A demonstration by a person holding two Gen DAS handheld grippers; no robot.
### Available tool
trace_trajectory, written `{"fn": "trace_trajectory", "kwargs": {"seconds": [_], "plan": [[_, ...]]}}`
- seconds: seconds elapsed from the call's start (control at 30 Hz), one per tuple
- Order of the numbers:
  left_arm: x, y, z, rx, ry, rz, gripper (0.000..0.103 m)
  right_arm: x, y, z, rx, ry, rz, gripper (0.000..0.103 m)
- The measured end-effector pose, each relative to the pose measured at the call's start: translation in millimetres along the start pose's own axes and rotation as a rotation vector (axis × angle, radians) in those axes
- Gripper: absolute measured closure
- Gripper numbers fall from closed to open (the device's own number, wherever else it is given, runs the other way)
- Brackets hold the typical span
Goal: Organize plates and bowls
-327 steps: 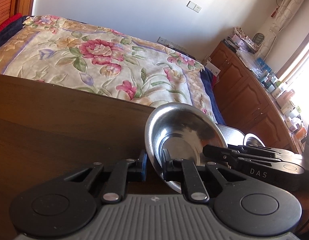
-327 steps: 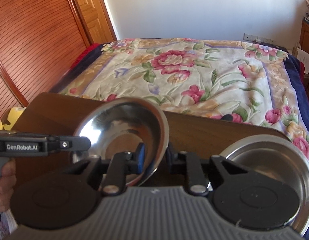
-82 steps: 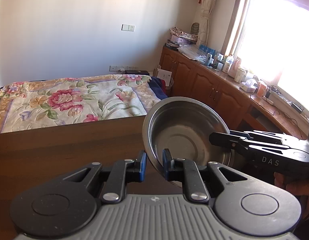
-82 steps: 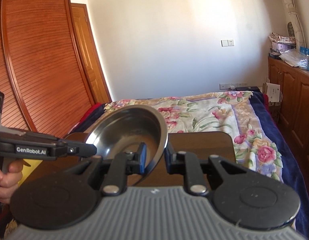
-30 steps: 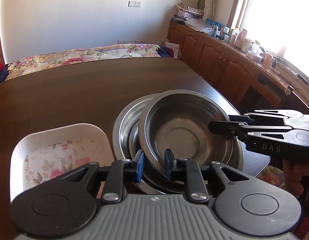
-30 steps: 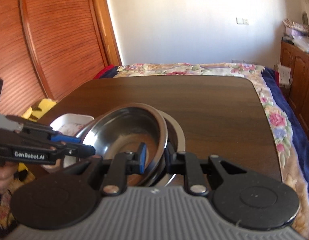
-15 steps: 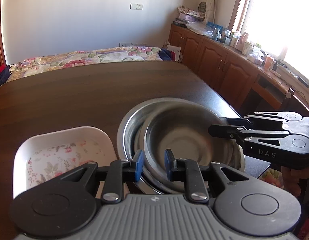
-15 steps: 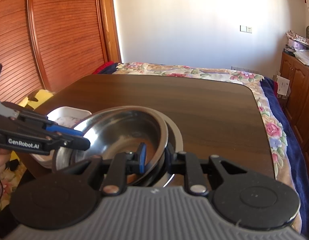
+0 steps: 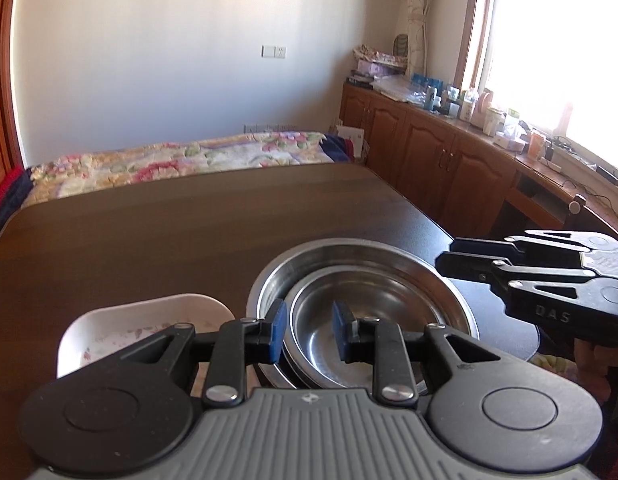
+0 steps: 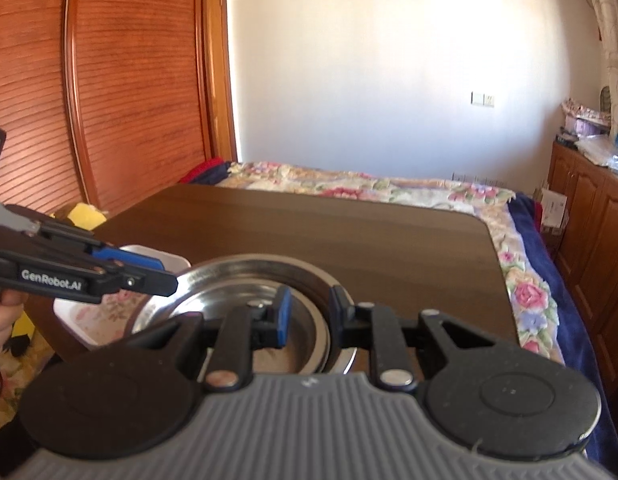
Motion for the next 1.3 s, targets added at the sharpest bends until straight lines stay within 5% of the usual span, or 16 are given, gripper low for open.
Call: {"fn": "trace_trajectory", "kwargs": {"seconds": [0.2, 0.27, 0.43, 0.53, 0.77, 1.3], "plan": [[-4.8, -2.5, -1.2, -0.037, 0.025, 0.052, 0.062, 0.8, -8.3, 1.6, 0.01, -0.023, 0.059, 0.079], [-4.2, -3.2, -1.5, -0.044, 0.028, 0.06, 0.049, 2.3, -9.5, 3.5, 0.014, -0.029, 0.069, 0.077], [-1.3, -2.8, -5.8, -0.077, 0.034, 0.108, 0.02, 5.1, -10.6, 7.1, 0.026, -0.027, 0.086, 0.056], [1.0, 0.5, -7.4, -0.077, 0.041, 0.116, 0.015, 7.3, -10.0, 9.3, 0.028, -0.015, 0.089, 0.045], [10.1, 8.1, -9.7, -0.072, 0.079, 0.105, 0.014, 17.3, -4.2, 15.5, 0.037, 0.009, 0.101, 0.024], [27.3, 10.7, -8.9, -0.004, -0.01, 0.063, 0.034, 39.7, 8.3, 3.7, -0.009, 0.083, 0.051, 0.024]]}}
Point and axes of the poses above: each gripper's, at about its wrist camera, not at the fingertips, and y roughly the way its jaws point, z to its right, x to its underside, the point moved 9 cm from there along y, roughly the way its jaws point, and after that the axes turned 12 degrees about z, right-handed, at the moved point
